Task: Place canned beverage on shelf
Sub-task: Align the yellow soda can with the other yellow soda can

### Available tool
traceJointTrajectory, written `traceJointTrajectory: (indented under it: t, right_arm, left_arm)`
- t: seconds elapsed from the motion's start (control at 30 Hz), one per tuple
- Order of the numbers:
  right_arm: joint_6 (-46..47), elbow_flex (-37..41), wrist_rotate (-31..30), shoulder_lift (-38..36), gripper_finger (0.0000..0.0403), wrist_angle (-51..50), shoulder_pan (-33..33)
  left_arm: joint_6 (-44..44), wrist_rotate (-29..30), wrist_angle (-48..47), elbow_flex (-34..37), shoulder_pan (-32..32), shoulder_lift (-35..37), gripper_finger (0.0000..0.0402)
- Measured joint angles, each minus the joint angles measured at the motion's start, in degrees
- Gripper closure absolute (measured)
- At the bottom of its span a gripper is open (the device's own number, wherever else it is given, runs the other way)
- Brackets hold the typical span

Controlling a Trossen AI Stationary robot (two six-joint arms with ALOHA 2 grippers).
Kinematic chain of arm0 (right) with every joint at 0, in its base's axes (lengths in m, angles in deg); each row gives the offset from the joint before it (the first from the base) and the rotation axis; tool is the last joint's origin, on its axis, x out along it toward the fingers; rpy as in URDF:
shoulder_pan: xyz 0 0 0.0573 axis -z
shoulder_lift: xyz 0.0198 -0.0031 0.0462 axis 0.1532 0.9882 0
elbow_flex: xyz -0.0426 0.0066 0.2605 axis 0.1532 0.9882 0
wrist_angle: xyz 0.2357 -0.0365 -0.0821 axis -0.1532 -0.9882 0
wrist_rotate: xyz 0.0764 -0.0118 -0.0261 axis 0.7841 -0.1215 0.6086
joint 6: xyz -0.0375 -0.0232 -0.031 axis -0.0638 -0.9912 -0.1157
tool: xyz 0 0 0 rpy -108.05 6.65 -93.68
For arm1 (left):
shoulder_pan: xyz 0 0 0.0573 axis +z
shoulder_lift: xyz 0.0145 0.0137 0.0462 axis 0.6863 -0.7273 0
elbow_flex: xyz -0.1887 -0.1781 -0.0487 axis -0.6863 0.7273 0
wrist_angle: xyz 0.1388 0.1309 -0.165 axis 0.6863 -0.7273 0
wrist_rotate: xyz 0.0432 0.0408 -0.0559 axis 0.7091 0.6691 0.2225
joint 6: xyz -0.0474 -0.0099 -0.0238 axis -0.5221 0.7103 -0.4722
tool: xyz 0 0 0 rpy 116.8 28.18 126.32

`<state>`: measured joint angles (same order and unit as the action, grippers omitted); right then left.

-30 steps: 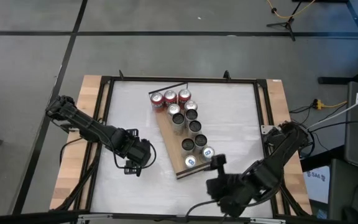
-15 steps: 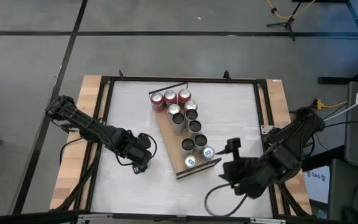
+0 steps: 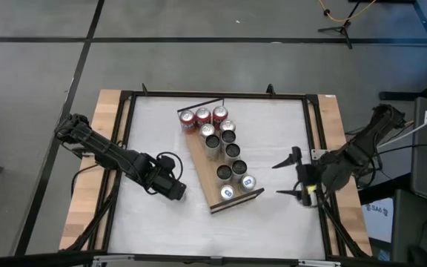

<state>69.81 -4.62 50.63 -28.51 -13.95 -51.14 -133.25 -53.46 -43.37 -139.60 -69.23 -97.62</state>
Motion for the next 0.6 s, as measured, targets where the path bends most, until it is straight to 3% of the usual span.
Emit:
traceJointTrajectory:
  t: [0.3,0.6]
  right_arm:
    - [-9.0,23.8,2.8,-19.3,0.0036,21.4,0.0]
    - [-16.6,36.5,8.5,-30.9,0.0036,33.8,0.0]
  left_arm:
    - [-15.0,-2.6,-0.2,0.0,0.0,0.0,0.0162]
    - [-19.1,-6.8,-1.8,0.0,1.9,0.0,0.0162]
